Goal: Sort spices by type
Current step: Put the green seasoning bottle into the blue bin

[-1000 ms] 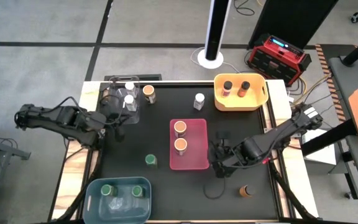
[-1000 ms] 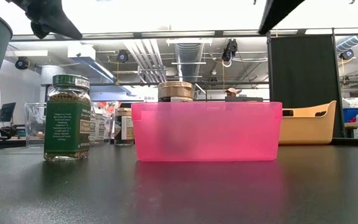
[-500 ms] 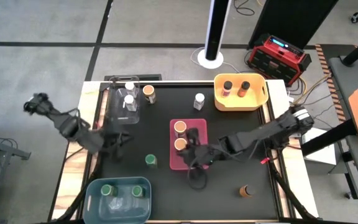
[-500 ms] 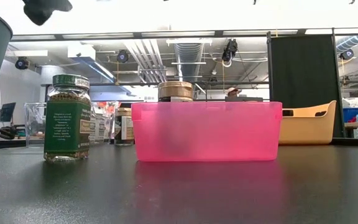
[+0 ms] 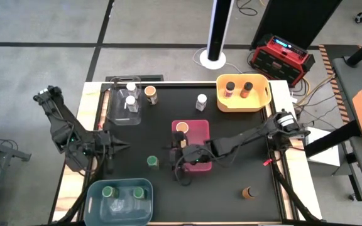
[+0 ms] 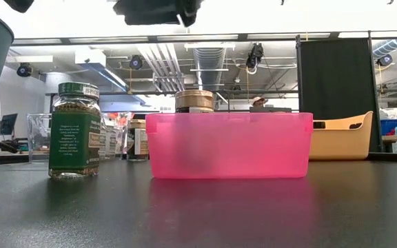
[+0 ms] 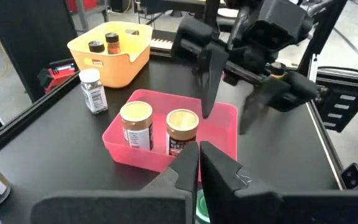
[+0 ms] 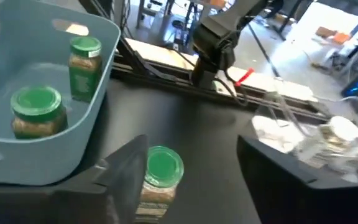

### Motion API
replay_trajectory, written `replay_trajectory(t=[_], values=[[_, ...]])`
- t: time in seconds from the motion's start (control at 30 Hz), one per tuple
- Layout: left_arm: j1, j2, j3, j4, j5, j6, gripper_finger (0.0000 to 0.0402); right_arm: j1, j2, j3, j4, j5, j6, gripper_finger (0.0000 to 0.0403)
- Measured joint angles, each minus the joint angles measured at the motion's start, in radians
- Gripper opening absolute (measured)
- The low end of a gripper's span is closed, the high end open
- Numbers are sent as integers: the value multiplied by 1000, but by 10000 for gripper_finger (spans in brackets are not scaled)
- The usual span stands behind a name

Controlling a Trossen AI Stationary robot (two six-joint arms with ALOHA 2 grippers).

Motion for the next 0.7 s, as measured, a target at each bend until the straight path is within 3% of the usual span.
replay_trajectory(t=[0.3,0.4,0.7], values=[[0,5,0,-2,-1,31,0,-56,37,1,93,-127,159,302],[0,7,0,-13,-3,31,0,-66,73,4,149,-185,191,319],[0,46,-2,-39,-37,32,0,-72,242,77,194,-186,209,346]])
